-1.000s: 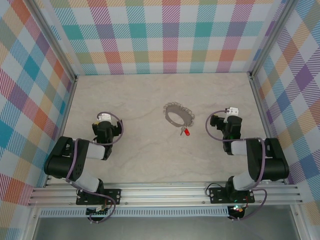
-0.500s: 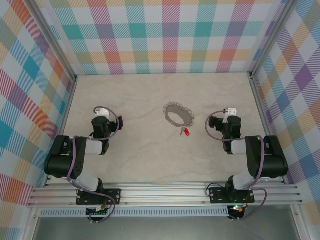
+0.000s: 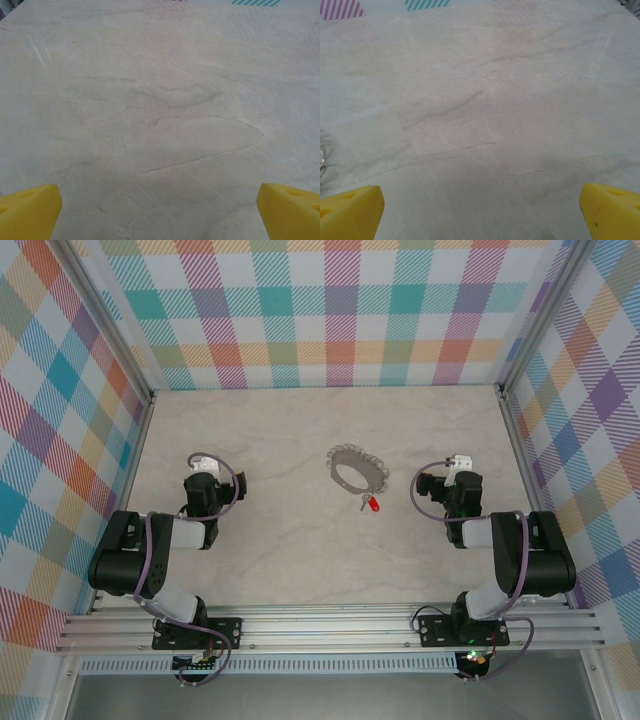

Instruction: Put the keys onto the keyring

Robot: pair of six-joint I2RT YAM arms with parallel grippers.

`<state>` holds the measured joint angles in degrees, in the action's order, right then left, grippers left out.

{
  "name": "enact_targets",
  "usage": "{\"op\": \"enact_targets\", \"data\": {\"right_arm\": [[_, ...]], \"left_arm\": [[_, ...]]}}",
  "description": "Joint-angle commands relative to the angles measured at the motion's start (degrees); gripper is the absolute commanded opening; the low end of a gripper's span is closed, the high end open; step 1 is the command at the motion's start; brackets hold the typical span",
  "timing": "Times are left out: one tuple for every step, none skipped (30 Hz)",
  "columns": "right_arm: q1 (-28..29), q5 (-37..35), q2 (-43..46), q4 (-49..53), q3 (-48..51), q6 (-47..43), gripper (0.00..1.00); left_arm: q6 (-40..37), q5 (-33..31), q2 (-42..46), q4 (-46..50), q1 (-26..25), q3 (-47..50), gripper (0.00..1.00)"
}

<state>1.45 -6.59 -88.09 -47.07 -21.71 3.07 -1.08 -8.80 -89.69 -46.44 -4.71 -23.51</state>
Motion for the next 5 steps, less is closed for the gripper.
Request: {"op": "enact_targets", "data": {"right_arm": [[-0.4, 3.2, 0.0, -0.7, -1.7, -1.6, 1.0], [-0.4, 3.2, 0.0, -0.8, -1.7, -1.6, 1.0], [-0.4, 3.2, 0.1, -0.9, -1.5, -1.6, 1.0], [-0.4, 3.2, 0.3, -1.2, -1.4, -1.6, 1.0], [-0.4, 3.3, 0.2, -1.3, -1.3, -1.7, 1.0]], "left_arm": [[0.3, 0.6, -0.3, 0.5, 0.4, -0.8, 1.0], [0.3, 0.6, -0.4, 0.5, 0.4, -0.9, 1.0], [0.3, 0.6, -0.3, 0.5, 0.4, -0.9, 1.0], [0.2, 0.6, -0.3, 0.5, 0.4, -0.8, 1.0], [0.3, 0.6, -0.2, 0.5, 0.4, -0.8, 1.0]]}}
